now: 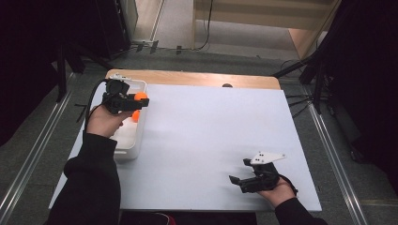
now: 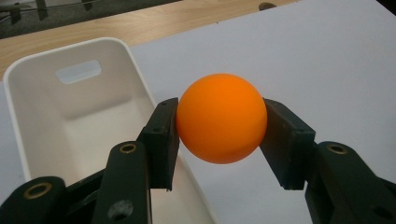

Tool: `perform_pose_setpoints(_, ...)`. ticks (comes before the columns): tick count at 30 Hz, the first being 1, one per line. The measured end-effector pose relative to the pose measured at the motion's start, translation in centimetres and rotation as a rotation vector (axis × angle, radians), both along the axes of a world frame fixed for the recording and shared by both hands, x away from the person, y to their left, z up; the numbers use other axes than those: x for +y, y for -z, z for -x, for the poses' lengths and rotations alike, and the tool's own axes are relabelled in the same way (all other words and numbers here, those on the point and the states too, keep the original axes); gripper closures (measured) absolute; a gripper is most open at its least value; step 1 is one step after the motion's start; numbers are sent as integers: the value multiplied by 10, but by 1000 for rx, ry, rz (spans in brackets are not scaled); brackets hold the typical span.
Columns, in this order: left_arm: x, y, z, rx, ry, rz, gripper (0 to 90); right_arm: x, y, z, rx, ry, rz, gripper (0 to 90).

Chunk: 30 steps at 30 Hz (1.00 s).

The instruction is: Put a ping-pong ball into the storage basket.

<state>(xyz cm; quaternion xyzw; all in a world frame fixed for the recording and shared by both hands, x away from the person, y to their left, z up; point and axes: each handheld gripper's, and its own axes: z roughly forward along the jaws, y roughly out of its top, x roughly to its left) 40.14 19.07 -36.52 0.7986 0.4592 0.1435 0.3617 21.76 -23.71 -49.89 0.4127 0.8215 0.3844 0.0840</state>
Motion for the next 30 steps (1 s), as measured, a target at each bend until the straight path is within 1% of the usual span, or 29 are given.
perform_pose_setpoints(5, 6, 0, 0, -11, -26, -6, 506, 2, 0, -2, -2, -3, 2, 111)
perform_pose_setpoints(8, 9, 1, 0, -16, -52, -11, 506, 2, 0, -3, -2, -14, 2, 111)
perform_pose_setpoints(10, 11, 1, -1, -8, -71, -3, 506, 3, 0, -3, -2, -14, -1, 111)
perform_pose_setpoints(12, 12, 1, -2, -9, -87, 2, 506, 3, 0, -3, -1, -14, 1, 111)
perform_pose_setpoints(13, 13, 1, -2, -14, -102, -13, 506, 3, 0, -3, -2, -15, 2, 111)
perform_pose_setpoints(14, 14, 2, -3, -20, -112, -15, 506, 3, 0, -3, -1, -17, 2, 111)
perform_pose_setpoints(15, 15, 2, -3, -20, -111, -11, 506, 3, 0, -3, -2, -16, 3, 111)
perform_pose_setpoints(17, 15, 3, -5, -26, -129, -1, 506, 3, 0, -3, -1, -16, 3, 111)
perform_pose_setpoints(20, 16, 5, -8, -27, -144, 5, 505, 3, 0, -3, -1, -18, 2, 111)
perform_pose_setpoints(21, 17, 5, -10, -28, -149, -3, 506, 3, 0, -3, -2, -16, 2, 111)
perform_pose_setpoints(23, 17, 8, -13, -26, -152, 8, 505, 3, 0, -3, -3, -16, 3, 111)
perform_pose_setpoints(26, 16, 12, -18, -24, -155, -2, 505, 3, 0, -2, 1, -11, 3, 111)
perform_pose_setpoints(28, 16, 14, -22, -21, -159, -16, 505, 3, 0, -2, 3, -11, 3, 111)
perform_pose_setpoints(30, 15, 16, -25, -24, -169, -14, 506, 3, 0, -2, 5, -12, 1, 111)
